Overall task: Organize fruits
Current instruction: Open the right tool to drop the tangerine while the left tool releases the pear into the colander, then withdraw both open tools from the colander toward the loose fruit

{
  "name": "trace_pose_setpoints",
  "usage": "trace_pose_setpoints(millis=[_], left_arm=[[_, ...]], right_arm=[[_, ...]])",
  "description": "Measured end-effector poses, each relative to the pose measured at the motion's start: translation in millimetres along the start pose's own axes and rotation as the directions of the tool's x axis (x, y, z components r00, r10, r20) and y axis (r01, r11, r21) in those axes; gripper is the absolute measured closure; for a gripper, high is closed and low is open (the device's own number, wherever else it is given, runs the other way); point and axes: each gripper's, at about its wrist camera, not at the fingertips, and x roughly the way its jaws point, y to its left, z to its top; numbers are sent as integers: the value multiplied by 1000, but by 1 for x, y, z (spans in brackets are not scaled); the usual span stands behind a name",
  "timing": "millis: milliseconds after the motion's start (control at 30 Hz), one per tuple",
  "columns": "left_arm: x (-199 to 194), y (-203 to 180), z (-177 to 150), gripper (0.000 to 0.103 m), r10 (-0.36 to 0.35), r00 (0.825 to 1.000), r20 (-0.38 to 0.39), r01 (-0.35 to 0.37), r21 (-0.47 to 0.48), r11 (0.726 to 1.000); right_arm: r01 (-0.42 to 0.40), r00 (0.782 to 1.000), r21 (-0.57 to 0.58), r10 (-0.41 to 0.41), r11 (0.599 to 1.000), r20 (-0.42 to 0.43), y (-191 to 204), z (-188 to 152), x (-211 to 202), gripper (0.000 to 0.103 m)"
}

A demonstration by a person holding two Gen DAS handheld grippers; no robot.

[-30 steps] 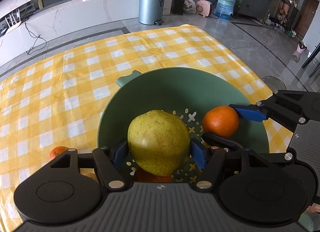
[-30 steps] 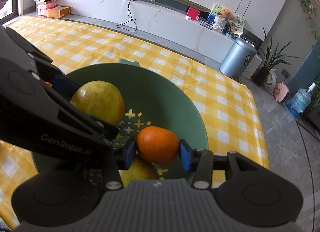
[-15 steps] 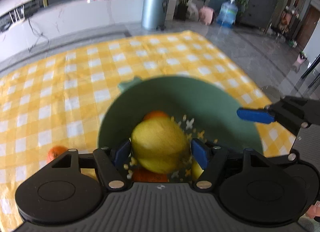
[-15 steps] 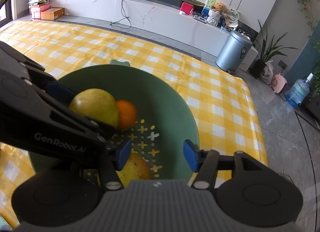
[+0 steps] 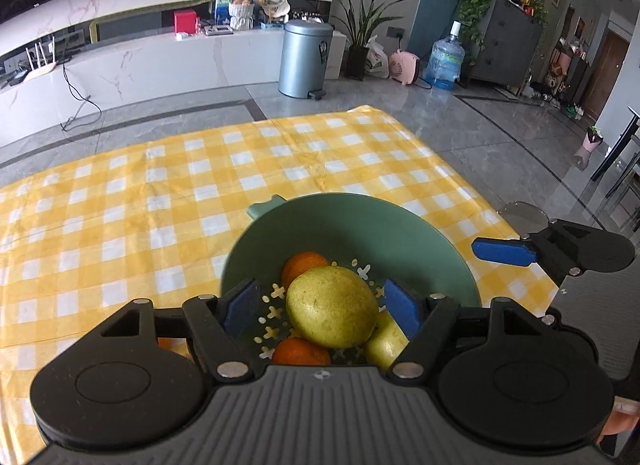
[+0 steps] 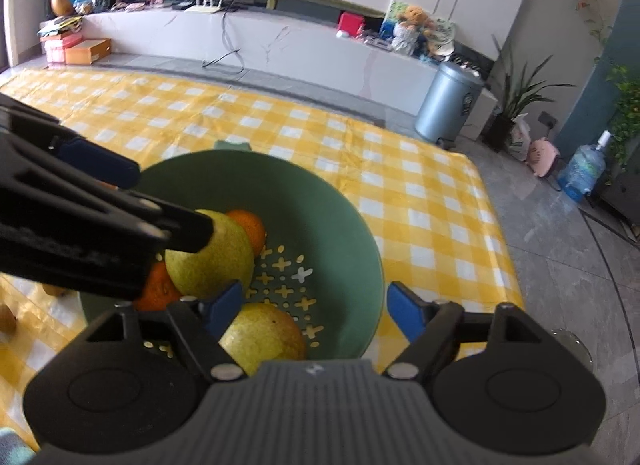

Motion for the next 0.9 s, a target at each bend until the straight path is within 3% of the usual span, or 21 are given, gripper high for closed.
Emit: trace_pose_setpoints(millis=[400,700,900], left_arm=[[-68,1,-11,19,82,995,58,-85,45,995],[-108,24,-35,19,128,989,80,-131,42,990],[-119,47,-56,21,152,986,74,-151,-8,988]], right_arm=[[-39,993,206,15,978,118,24,-11,-58,22],[-92,984,262,46,961,175,58,-26,-83,22],[-131,974,292,67,947,217,76,-37,-92,22]])
